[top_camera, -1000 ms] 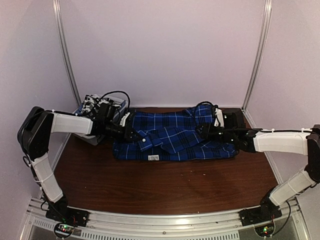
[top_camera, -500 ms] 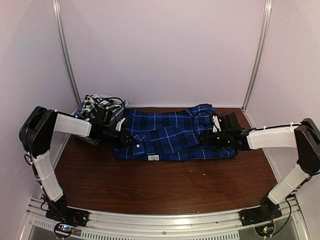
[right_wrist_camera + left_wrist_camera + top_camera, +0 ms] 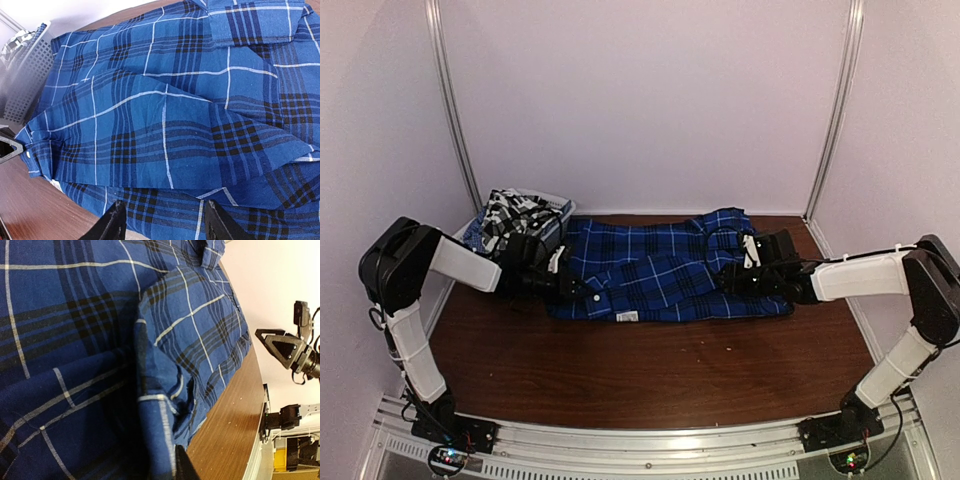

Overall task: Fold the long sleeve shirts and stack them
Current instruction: Fold the sleeve at the center of the board, then move the 1/3-folded shirt to the center of the board.

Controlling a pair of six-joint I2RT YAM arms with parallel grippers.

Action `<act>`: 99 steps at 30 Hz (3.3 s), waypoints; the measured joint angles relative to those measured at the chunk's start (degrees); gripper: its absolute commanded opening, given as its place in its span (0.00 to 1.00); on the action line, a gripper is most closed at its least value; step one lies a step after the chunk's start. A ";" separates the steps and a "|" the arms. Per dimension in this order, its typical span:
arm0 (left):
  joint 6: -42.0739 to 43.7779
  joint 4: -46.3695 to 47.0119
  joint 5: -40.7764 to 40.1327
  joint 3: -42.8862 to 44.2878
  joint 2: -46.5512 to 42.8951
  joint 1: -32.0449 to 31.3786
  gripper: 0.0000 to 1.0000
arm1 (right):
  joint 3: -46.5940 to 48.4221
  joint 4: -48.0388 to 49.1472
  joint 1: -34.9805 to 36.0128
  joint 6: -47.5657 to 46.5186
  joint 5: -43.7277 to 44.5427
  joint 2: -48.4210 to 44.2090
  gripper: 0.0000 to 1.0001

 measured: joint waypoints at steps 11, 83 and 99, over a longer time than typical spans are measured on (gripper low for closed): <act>2.71 -8.11 -4.20 5.22 -0.02 0.02 0.00 | -0.17 -1.57 -0.92 -1.86 4.07 0.04 0.55; 9.31 -13.99 -16.28 7.10 -9.20 -3.56 0.53 | 6.95 -5.27 -4.35 -10.73 13.49 9.75 0.57; 9.81 -11.15 -18.43 4.09 -1.03 -6.86 0.54 | -0.57 -1.27 -4.72 -5.62 7.63 9.79 0.56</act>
